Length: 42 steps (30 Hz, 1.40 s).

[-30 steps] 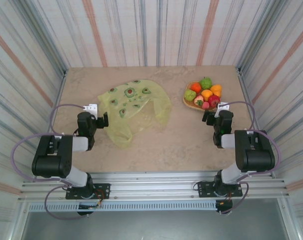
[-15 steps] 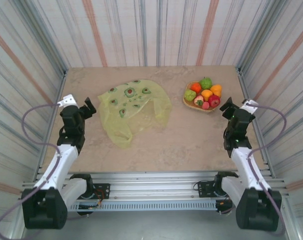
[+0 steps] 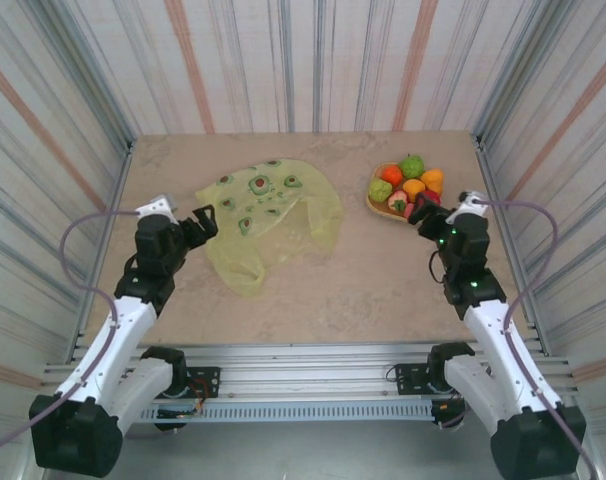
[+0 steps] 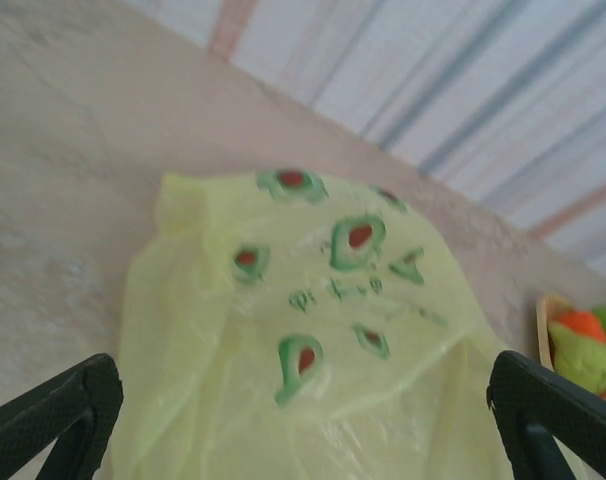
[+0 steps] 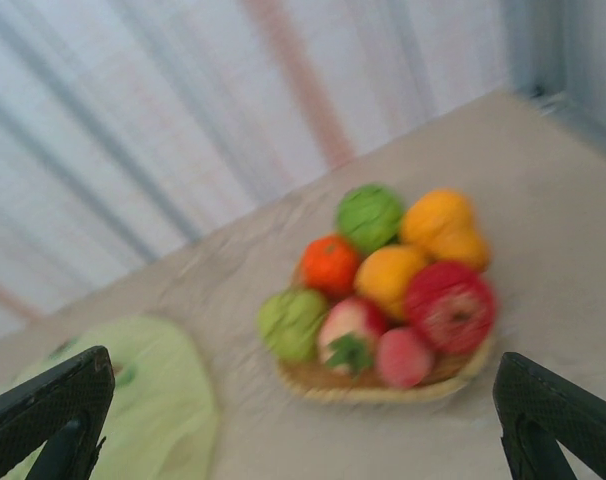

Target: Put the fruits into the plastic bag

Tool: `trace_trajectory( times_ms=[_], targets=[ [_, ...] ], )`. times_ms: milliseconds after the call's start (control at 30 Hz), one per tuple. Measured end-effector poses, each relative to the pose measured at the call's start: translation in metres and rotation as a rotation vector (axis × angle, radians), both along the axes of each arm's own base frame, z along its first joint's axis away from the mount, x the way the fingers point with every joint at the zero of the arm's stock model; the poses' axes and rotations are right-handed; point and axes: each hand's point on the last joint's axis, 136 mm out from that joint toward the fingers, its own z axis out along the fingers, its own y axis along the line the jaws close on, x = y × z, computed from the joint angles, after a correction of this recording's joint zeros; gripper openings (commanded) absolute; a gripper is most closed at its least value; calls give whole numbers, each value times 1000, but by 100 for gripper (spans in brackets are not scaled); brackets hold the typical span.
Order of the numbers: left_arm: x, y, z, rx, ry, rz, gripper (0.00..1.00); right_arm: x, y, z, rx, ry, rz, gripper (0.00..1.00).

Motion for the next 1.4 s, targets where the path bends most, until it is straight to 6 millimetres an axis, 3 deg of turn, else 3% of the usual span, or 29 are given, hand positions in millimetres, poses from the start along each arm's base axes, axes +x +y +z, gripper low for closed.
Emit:
trace_trajectory(
  times_ms=[167,333,567,633,733,833,900,1033,1133,1267,1400],
  targets=[
    [0,-36,-21,20,88,-115,99,6,81,-34,-83,118,229,99],
    [0,-60,-38,52,166,-196,99,17,153,-87,-263,273,407,99],
    [-1,-72,-30,80,170,-247,99,36,232,-145,-568,359,529,100],
    [-4,-72,-30,88,173,-254,99,39,249,-160,-654,365,540,95],
    [-8,-72,-27,93,169,-261,99,53,256,-178,-752,387,499,82],
    [-12,-71,-24,93,164,-262,99,64,245,-186,-820,405,443,62],
    [-16,-71,-21,93,160,-265,99,67,236,-187,-844,418,421,45],
    [-19,-71,-15,93,142,-266,99,71,229,-182,-839,416,414,25],
    [-20,-71,-13,103,132,-270,99,66,226,-168,-805,399,449,15],
    [-23,-77,-15,158,133,-307,99,59,230,-130,-720,330,514,1],
    [-21,-92,-8,262,120,-367,99,53,239,-91,-619,253,585,0]
  ],
)
